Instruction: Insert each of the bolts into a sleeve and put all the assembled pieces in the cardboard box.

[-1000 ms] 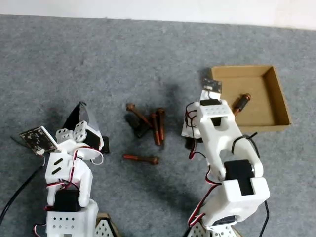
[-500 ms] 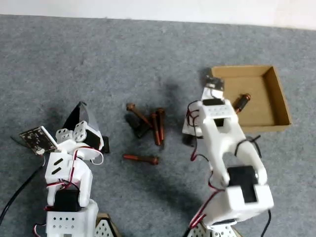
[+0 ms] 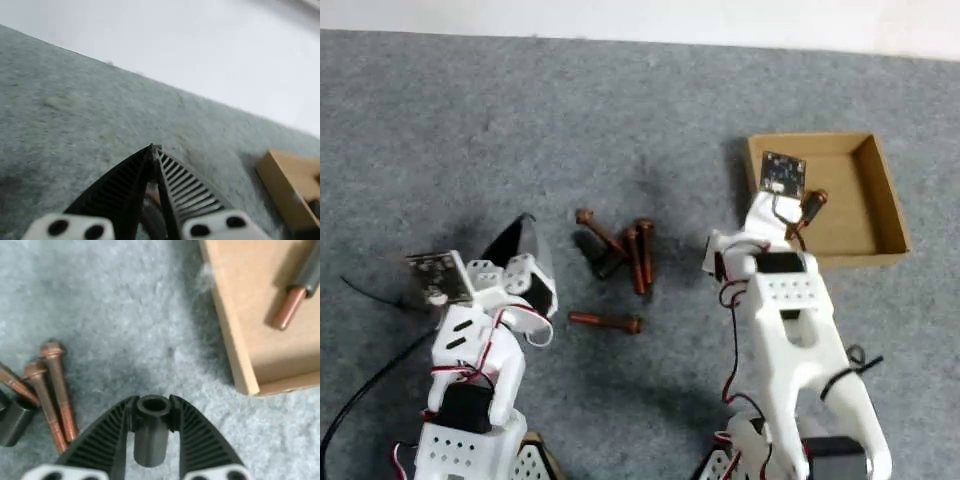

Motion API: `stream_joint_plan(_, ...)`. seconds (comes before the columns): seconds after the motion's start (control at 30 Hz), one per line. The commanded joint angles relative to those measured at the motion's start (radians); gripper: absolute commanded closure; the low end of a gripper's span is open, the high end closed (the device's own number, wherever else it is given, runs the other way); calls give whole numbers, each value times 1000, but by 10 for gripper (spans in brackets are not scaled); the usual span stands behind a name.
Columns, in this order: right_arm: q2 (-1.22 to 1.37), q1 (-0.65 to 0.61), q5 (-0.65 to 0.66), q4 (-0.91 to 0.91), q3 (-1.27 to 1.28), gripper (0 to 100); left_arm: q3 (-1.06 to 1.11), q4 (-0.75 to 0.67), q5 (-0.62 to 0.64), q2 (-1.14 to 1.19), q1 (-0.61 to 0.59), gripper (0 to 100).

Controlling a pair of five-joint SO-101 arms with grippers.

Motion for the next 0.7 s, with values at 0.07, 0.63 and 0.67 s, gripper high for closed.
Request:
stream_joint_plan(0.07, -120, 10, 49, -133, 74, 994, 10, 20, -37, -7, 68, 989)
stream_joint_plan(0.63, -430, 10, 109, -303, 335, 994, -119, 92, -186, 274, 193, 989)
stream_joint_plan(0.67, -449, 10, 121, -323, 358, 994, -131, 60, -186, 340, 189, 989)
